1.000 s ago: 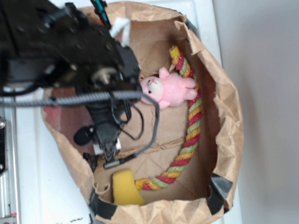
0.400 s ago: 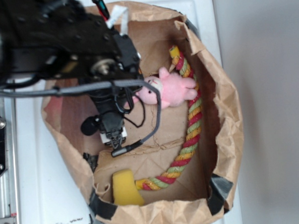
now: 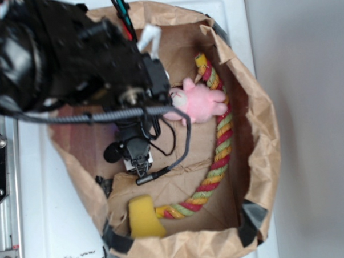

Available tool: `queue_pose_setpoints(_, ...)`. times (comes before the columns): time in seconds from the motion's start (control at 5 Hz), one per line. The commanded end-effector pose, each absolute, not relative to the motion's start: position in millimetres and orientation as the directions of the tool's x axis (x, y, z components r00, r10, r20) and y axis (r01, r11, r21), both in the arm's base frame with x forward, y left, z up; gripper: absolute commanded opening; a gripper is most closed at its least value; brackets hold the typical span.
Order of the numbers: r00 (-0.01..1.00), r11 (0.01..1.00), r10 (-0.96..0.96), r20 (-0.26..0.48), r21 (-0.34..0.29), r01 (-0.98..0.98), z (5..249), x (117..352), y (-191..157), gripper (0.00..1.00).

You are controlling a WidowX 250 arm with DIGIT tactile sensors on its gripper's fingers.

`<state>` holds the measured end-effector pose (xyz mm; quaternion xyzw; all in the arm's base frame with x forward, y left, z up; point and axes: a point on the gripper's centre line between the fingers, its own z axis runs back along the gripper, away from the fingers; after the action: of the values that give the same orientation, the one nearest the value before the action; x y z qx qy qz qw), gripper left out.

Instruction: Grab the rock.

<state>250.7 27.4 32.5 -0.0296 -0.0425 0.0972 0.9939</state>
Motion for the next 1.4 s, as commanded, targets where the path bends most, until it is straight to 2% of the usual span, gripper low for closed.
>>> queue_pose_setpoints(0.0, 0.987, 0.989, 0.146, 0.068, -0.010, -0.145, 29.5, 249.3, 17.7, 1.00)
queue_pose_setpoints(0.4, 0.988, 0.990, 0.137, 0.072, -0.048, -0.134, 38.4, 245.6, 10.4, 1.00)
queue_pose_setpoints(0.6, 0.984, 0.986, 0.161, 0.082, -0.055, -0.157, 40.1, 246.8, 11.1, 0.00)
queue_pose_setpoints(1.2, 0.977, 0.979, 0.191, 0.092, -0.090, -0.183, 48.5, 247.3, 15.2, 0.00)
